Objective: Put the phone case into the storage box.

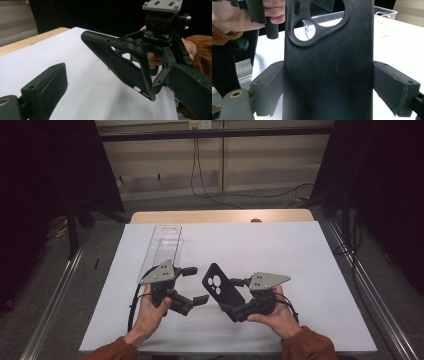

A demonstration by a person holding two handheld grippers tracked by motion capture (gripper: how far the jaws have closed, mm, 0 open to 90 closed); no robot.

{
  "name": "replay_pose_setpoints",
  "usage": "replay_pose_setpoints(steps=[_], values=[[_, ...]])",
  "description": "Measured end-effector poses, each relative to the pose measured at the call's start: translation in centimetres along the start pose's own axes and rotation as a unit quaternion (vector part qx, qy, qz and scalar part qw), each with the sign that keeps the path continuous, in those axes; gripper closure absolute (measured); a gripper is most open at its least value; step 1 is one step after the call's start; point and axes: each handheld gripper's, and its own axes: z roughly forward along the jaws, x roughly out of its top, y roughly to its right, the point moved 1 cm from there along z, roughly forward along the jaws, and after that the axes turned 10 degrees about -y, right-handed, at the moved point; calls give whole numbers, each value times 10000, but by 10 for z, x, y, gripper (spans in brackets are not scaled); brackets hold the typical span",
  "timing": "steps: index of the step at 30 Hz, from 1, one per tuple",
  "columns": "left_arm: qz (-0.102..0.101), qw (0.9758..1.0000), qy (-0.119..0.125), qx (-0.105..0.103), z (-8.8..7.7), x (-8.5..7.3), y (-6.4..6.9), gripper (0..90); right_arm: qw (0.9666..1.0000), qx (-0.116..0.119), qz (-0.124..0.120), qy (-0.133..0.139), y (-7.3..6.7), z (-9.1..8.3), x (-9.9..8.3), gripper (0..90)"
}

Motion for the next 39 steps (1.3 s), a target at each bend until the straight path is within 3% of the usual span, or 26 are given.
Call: replay_pose_setpoints(steps=[5, 20, 32, 39], values=[[129, 9996, -115, -223, 2, 5, -3, 14, 9999, 127, -35, -3, -1, -1, 1, 143], [296, 9972, -429, -530, 6, 3, -15, 49, 9992, 365, -132, -105, -3, 1, 0, 143], [459, 9946, -426, -833, 9, 4, -17, 49, 9981, 552, -184, -187, -4, 4, -1, 144], [672, 9919, -473, -969, 10, 8, -16, 57, 9972, 676, -198, -233, -4, 5, -1, 144]])
